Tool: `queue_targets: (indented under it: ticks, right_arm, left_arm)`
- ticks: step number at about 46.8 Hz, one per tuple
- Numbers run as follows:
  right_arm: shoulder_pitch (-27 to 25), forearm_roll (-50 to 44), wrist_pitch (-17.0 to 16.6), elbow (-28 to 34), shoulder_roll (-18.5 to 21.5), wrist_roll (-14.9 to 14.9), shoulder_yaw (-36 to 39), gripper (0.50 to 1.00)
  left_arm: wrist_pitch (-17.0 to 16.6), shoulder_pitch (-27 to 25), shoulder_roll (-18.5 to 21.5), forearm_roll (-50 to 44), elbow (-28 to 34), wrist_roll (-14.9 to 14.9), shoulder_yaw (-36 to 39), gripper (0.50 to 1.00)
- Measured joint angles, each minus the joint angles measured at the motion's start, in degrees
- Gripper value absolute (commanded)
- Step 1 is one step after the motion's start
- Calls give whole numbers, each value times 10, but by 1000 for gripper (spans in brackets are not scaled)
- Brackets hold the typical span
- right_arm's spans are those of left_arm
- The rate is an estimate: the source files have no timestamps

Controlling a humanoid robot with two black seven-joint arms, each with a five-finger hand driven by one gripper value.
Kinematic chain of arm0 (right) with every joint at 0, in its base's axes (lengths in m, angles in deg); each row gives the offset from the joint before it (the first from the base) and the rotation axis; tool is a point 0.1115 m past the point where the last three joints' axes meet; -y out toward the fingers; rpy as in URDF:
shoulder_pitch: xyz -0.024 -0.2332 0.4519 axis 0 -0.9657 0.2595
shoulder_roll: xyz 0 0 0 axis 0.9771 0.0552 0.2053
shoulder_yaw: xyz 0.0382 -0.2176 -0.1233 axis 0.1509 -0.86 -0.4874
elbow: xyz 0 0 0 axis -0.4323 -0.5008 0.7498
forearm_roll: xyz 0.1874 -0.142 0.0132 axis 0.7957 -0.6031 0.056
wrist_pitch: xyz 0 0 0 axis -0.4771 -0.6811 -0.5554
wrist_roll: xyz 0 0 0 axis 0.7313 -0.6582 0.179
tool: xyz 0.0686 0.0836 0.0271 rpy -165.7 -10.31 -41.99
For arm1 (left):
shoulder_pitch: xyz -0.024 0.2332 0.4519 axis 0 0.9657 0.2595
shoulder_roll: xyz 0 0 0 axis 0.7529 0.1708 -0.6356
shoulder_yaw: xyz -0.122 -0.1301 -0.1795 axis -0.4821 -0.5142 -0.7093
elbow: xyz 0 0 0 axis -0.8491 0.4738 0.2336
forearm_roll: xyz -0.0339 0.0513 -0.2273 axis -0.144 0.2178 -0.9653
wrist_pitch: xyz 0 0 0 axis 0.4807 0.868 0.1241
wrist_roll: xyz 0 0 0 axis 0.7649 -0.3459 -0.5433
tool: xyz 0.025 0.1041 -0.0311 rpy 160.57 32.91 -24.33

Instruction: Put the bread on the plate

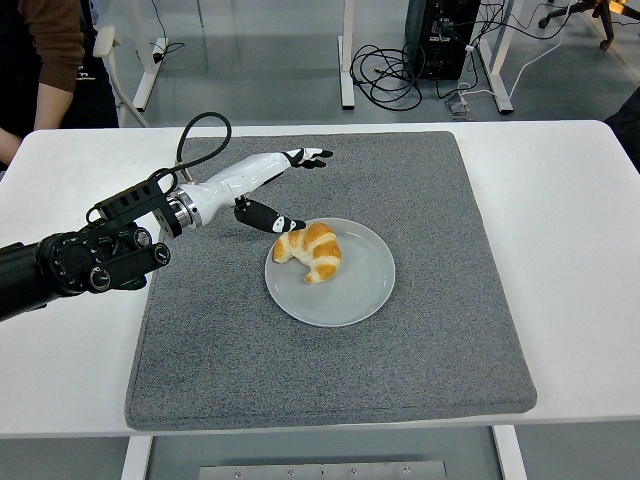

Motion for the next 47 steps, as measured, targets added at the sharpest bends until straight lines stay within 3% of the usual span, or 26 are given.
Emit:
queue_targets:
  ticks: [15, 29, 47]
  right_arm:
    - [0, 0, 0, 0, 0, 0, 0, 1000]
    - [0, 0, 0, -4, 0, 0, 2, 1000]
    - [0, 0, 0, -2, 0, 0, 0, 1000]
  left_arm:
    - [33, 6, 2, -92, -4, 0, -53, 896]
    - [114, 7, 21, -213, -19, 0, -86, 922]
    - [255, 35, 20, -315, -112, 0, -130, 937]
